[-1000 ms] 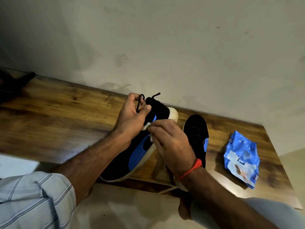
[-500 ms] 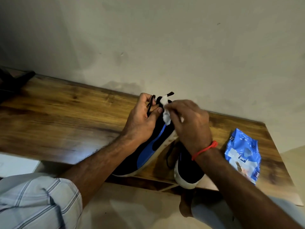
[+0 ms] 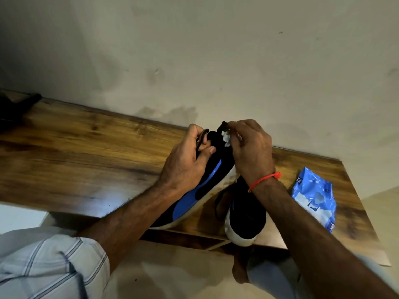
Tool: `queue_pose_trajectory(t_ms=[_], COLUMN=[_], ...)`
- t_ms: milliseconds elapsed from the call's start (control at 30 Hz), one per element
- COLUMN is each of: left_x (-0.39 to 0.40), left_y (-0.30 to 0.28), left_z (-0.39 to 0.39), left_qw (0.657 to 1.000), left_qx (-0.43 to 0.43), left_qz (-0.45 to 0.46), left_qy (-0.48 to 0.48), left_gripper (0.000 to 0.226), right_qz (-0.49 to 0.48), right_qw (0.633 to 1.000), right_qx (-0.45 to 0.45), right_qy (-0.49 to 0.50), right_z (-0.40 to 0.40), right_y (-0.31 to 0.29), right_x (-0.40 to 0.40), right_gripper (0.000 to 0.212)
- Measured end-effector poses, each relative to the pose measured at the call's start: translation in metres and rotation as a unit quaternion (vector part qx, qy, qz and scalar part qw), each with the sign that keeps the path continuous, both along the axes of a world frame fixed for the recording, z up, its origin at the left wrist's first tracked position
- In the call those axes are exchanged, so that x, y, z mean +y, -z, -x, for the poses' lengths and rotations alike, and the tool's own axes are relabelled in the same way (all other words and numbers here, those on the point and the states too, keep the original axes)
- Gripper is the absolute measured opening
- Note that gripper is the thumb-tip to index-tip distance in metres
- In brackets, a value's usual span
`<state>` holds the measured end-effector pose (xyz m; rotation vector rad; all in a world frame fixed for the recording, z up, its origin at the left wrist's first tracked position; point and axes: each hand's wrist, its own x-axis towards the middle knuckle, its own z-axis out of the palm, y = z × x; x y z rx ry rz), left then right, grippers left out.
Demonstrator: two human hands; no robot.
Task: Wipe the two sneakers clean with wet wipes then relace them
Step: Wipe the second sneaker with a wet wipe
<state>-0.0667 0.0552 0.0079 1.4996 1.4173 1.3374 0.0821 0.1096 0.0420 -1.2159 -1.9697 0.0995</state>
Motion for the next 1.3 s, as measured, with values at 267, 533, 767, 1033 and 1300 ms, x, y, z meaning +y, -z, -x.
queue_pose_trajectory(t_ms=[267, 533, 767, 1033, 1300], left_x=[0.002, 0.002, 0.001, 0.001, -0.006], left_y=[-0.002, -0.002, -0.002, -0.002, -0.006], left_z=[0.009, 0.008, 0.005, 0.010, 0.002], left_qw=[0.999, 0.999, 0.999, 0.998, 0.998], left_qx=[-0.037, -0.030, -0.019, -0.029, -0.037], left_qz=[0.030, 0.044, 0.028, 0.058, 0.046], left_qy=[-0.015, -0.008, -0.008, -0.027, -0.003], left_gripper=[0.027, 0.014, 0.017, 0.016, 0.018], right_qz=[0.075, 0.166, 0.010, 0.089, 0.075], right_qw=[0.994, 0.986, 0.993, 0.986, 0.995], right_qx=[-0.054, 0.017, -0.111, -0.106, -0.024], right_qy=[-0.059, -0.003, -0.026, -0.089, -0.067], right_z=[-0.002, -0.014, -0.008, -0.011, -0.006], right_y=[-0.006, -0.017, -0.007, -0.013, -0.012], right_x=[-0.018, -0.012, -0.015, -0.026, -0.024], right_gripper=[0.020, 0.022, 0.023, 0.031, 0.012])
